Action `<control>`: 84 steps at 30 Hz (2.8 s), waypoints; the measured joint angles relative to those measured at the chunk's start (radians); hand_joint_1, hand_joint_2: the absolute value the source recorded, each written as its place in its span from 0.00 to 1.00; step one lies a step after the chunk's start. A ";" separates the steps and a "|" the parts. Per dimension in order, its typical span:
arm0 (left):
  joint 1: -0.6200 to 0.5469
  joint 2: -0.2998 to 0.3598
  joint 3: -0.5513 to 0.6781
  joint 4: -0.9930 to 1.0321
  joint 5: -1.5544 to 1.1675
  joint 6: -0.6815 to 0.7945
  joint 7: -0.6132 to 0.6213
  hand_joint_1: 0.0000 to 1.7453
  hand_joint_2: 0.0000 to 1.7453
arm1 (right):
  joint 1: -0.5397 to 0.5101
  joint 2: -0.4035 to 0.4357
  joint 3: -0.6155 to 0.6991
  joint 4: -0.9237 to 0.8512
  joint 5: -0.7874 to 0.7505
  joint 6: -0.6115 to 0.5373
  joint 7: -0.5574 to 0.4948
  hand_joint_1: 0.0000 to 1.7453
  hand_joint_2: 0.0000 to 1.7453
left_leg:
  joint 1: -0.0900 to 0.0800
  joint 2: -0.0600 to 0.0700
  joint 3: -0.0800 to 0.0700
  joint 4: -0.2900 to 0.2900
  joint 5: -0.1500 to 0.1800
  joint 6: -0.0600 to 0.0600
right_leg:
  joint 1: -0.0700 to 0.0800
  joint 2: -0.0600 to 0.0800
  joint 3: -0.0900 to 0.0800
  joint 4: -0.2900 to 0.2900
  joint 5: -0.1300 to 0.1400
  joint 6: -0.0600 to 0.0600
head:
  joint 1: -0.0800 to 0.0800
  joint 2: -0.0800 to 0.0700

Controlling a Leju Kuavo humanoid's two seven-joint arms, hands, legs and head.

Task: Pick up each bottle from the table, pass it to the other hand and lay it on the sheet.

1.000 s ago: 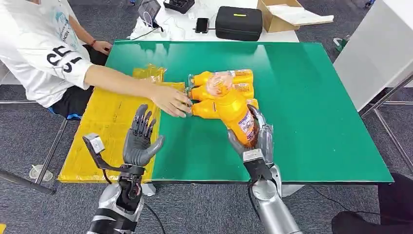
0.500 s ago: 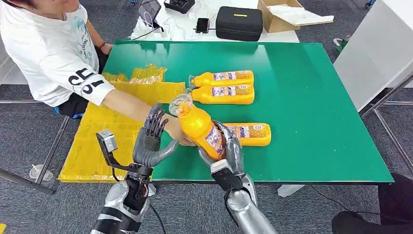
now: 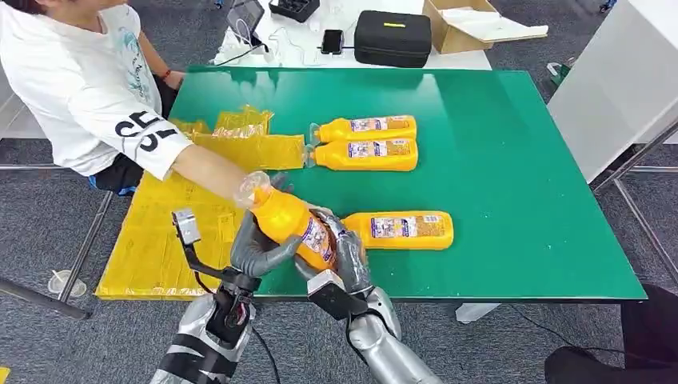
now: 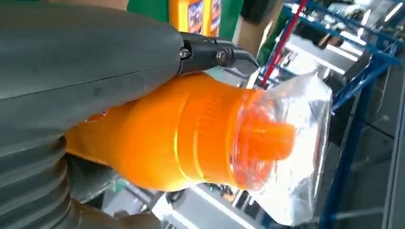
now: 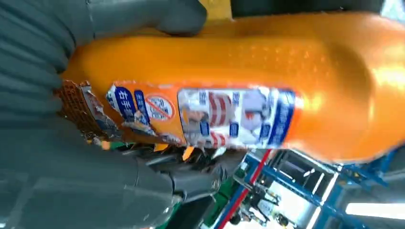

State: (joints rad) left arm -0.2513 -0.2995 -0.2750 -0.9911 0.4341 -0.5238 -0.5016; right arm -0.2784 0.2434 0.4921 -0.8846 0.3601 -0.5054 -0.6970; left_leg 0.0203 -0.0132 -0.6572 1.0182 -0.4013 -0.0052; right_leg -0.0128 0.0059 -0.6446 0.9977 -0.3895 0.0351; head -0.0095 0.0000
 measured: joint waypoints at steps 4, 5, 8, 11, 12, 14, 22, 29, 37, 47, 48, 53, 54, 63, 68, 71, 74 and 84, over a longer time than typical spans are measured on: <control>0.001 0.003 0.000 0.010 0.008 -0.006 0.005 0.00 1.00 | -0.013 0.007 0.007 0.040 0.005 0.003 -0.002 1.00 1.00 | 0.000 0.000 0.000 0.000 0.000 0.000 | 0.000 0.000 0.000 0.000 0.000 0.000 | 0.000 0.000; 0.001 0.003 0.000 0.011 0.008 -0.006 0.005 0.00 1.00 | -0.015 0.009 0.008 0.048 0.005 0.003 -0.002 1.00 1.00 | 0.000 0.000 0.000 0.000 0.000 0.000 | 0.000 0.000 0.000 0.000 0.000 0.000 | 0.000 0.000; 0.001 0.006 0.000 0.017 0.006 -0.003 0.004 0.00 1.00 | -0.022 0.011 0.010 0.063 0.006 0.003 -0.003 1.00 1.00 | 0.000 0.000 0.000 0.000 0.000 0.000 | 0.000 0.000 0.000 0.000 0.000 0.000 | -0.001 0.000; 0.000 0.009 -0.008 0.022 -0.076 0.060 -0.033 0.00 1.00 | -0.029 0.020 0.013 0.087 0.011 0.003 -0.003 1.00 1.00 | 0.000 0.000 0.000 0.000 0.000 0.000 | 0.000 0.000 0.000 0.000 0.000 0.000 | 0.000 0.000; -0.003 0.011 -0.015 0.024 -0.117 0.087 -0.048 0.00 1.00 | -0.030 0.023 0.014 0.092 0.010 0.001 -0.003 1.00 1.00 | 0.000 0.000 0.000 0.000 0.000 0.000 | 0.000 0.000 0.000 0.000 0.000 0.000 | -0.001 0.000; -0.013 0.016 -0.026 0.028 -0.208 0.162 -0.070 0.04 1.00 | -0.032 0.028 0.022 0.102 0.005 -0.006 -0.003 1.00 1.00 | 0.000 0.000 0.000 0.000 0.000 0.000 | 0.000 0.000 0.000 0.000 0.000 0.000 | 0.000 0.000; -0.031 0.030 -0.075 0.056 -0.439 0.325 -0.102 0.92 1.00 | -0.037 0.035 0.029 0.120 -0.006 -0.003 0.000 1.00 1.00 | 0.000 0.000 0.000 0.000 0.000 0.000 | 0.000 0.000 0.000 0.000 0.000 0.000 | 0.000 0.000; -0.034 0.035 -0.080 0.072 -0.410 0.246 -0.105 1.00 1.00 | -0.044 0.036 0.029 0.132 -0.006 0.005 0.000 1.00 1.00 | 0.000 0.000 0.000 0.000 0.000 0.000 | 0.000 0.000 0.000 0.000 0.000 0.000 | 0.000 0.000; -0.030 0.043 -0.021 0.093 -0.122 -0.040 -0.036 1.00 1.00 | -0.044 0.042 0.032 0.138 0.014 0.010 -0.013 1.00 1.00 | 0.000 0.002 0.001 0.000 0.000 0.000 | 0.000 0.000 0.000 0.000 0.000 0.000 | 0.000 0.000; -0.015 0.048 -0.002 0.099 -0.047 -0.060 -0.004 1.00 1.00 | -0.044 0.052 0.035 0.145 0.030 0.013 -0.014 0.00 1.00 | 0.000 0.002 0.001 0.000 0.000 0.000 | 0.000 0.000 0.000 0.000 0.000 0.000 | 0.000 0.000; -0.015 0.047 -0.003 0.099 -0.060 -0.038 -0.013 1.00 1.00 | -0.044 0.053 0.035 0.147 0.032 0.013 -0.012 0.00 1.00 | 0.000 0.002 0.001 0.000 0.000 0.000 | 0.000 0.000 0.000 0.000 0.000 0.000 | 0.000 0.000; -0.014 0.042 -0.019 0.083 -0.170 0.118 -0.066 1.00 1.00 | -0.042 0.059 0.030 0.154 0.036 -0.006 -0.003 0.00 0.00 | 0.000 0.002 0.001 0.000 0.000 0.000 | 0.000 0.000 0.000 0.000 0.000 0.000 | 0.000 0.000; -0.014 0.041 -0.019 0.076 -0.199 0.159 -0.075 1.00 1.00 | -0.042 0.059 0.029 0.153 0.036 -0.010 -0.003 0.00 0.00 | 0.000 0.002 0.001 0.000 0.000 0.000 | 0.000 0.000 0.000 0.000 0.000 0.000 | 0.000 0.000; -0.003 0.026 -0.024 0.016 -0.324 0.379 -0.116 1.00 1.00 | -0.018 0.060 0.007 0.079 0.032 -0.025 0.004 0.00 0.00 | 0.000 0.001 0.000 0.000 0.000 0.000 | 0.000 0.000 0.000 0.000 0.000 0.000 | 0.000 0.000; -0.007 0.027 0.048 -0.016 -0.341 0.518 -0.130 1.00 1.00 | 0.037 0.049 -0.006 -0.113 0.015 -0.036 0.005 0.00 0.00 | 0.000 0.003 0.001 0.000 0.000 0.000 | 0.000 0.000 -0.001 0.000 0.000 0.000 | 0.000 0.000; -0.008 0.029 0.093 -0.055 -0.326 0.557 -0.134 1.00 1.00 | 0.072 0.039 -0.017 -0.224 -0.001 -0.041 0.006 0.00 0.00 | 0.000 0.003 0.000 0.000 0.000 0.000 | 0.001 0.000 -0.001 0.000 0.000 0.000 | 0.000 0.000; -0.018 0.033 0.132 -0.090 -0.349 0.627 -0.145 1.00 1.00 | 0.106 0.027 -0.026 -0.312 -0.008 -0.058 0.001 0.00 0.00 | 0.000 0.003 0.000 0.000 0.000 0.000 | 0.000 0.000 -0.001 0.000 0.000 0.000 | 0.000 0.000; -0.080 0.066 0.155 -0.103 -0.746 0.926 -0.185 1.00 1.00 | 0.130 0.012 -0.026 -0.407 -0.037 -0.054 -0.002 0.00 0.00 | 0.000 0.003 0.001 0.000 0.000 0.000 | 0.001 0.000 -0.001 0.000 0.000 0.000 | 0.000 0.000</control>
State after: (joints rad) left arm -0.3313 -0.2338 -0.1198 -1.0940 -0.3122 0.4019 -0.6862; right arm -0.1482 0.2556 0.4666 -1.2917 0.3231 -0.5592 -0.6985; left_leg 0.0207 -0.0101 -0.6567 1.0182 -0.4008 -0.0056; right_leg -0.0122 0.0063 -0.6453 0.9978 -0.3891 0.0348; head -0.0095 0.0000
